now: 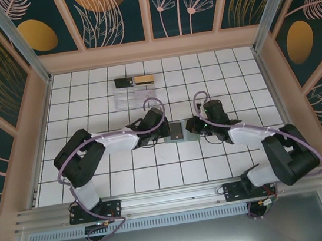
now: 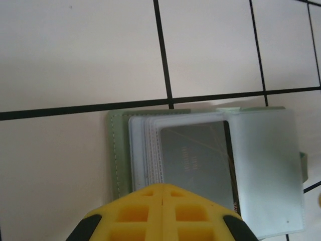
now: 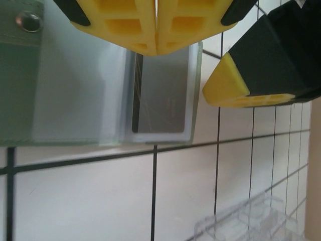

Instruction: Take the credit cards out of the card holder

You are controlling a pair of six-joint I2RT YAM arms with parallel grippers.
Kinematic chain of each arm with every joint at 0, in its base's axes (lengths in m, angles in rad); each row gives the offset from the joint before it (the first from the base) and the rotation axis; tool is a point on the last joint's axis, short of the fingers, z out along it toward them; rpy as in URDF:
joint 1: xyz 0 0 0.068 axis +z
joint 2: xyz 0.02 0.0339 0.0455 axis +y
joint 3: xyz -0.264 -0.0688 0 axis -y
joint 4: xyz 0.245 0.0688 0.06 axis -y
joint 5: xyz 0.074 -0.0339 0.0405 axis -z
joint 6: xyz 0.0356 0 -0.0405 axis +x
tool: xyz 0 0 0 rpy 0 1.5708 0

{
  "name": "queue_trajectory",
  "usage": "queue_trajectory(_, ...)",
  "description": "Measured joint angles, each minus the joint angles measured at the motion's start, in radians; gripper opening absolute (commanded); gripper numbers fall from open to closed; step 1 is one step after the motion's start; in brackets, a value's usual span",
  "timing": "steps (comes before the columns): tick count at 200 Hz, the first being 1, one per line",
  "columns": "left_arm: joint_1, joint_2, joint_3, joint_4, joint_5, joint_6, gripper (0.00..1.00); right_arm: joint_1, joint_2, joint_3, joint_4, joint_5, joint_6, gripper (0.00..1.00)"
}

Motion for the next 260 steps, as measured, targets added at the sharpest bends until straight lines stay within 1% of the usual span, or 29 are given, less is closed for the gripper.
queue_trajectory(29,0.001,0.010,-0.008,0.005,0.004,0.000,0.00,-0.010,0.079,0.011,0.023,-0.061,0.012,0.13)
queue_trajectory(69,0.002,0.033,-0.019,0.023,0.023,-0.001,0.00,-0.018,0.128,0.016,0.035,-0.092,0.018,0.16)
queue_trajectory(190,0.005,0.037,-0.028,0.056,0.041,-0.016,0.00,-0.020,0.193,0.029,0.057,-0.099,0.025,0.17)
queue_trajectory(260,0.006,0.037,-0.032,0.063,0.049,-0.020,0.00,-0.020,0.205,0.029,0.094,-0.132,0.043,0.17)
